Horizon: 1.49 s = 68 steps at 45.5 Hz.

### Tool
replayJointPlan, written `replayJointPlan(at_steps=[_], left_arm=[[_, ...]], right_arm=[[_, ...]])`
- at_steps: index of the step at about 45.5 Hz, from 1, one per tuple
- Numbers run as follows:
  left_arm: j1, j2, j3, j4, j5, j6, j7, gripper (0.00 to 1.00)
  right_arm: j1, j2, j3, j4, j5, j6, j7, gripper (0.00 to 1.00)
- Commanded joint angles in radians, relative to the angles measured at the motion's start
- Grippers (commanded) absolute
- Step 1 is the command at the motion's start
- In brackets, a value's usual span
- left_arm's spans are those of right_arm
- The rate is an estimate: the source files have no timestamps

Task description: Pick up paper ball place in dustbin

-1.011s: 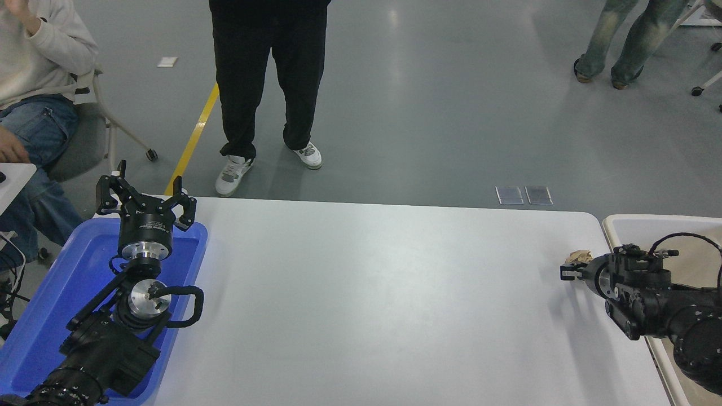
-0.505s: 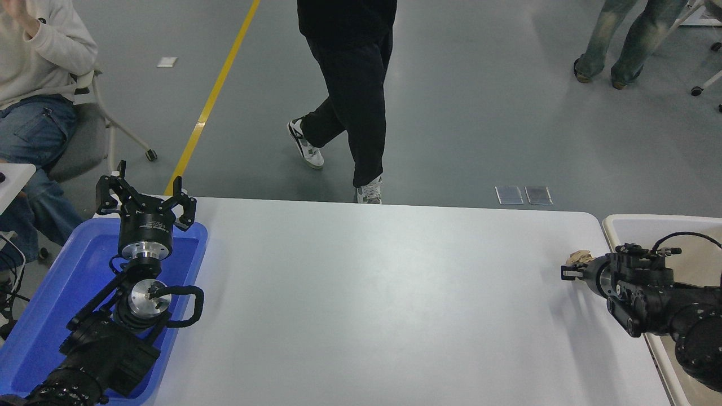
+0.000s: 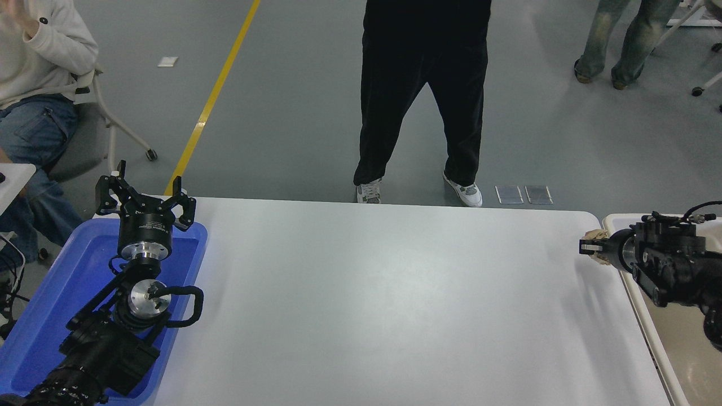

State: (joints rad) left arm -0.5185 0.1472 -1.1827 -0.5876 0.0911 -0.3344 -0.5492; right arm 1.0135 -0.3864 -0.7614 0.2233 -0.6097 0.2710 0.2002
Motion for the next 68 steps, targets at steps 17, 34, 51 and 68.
replayJointPlan(at_steps=[17,34,51,68], left_arm=[[0.000,0.000,0.000,0.000,-0.001,0.000,0.000,0.99],[0.000,0.000,0.000,0.000,0.001,0.000,0.000,0.99],[0.000,0.000,0.000,0.000,-0.001,0.000,0.000,0.99],[0.000,0.000,0.000,0.000,-0.001,0.000,0.000,0.99]], right_arm=[[0.761,-0.509,-0.007,0.746,-0.232,0.387,-0.011,0.00],[1.131,-0.549,-0.004,0.817,-0.242,0.514,-0.117,0.00],[1.185,-0.598,-0.003,0.705,-0.234,0.514,-0.179,0.00],[0.832,-0.677,0.002,0.354,0.040,0.337,-0.185,0.00]])
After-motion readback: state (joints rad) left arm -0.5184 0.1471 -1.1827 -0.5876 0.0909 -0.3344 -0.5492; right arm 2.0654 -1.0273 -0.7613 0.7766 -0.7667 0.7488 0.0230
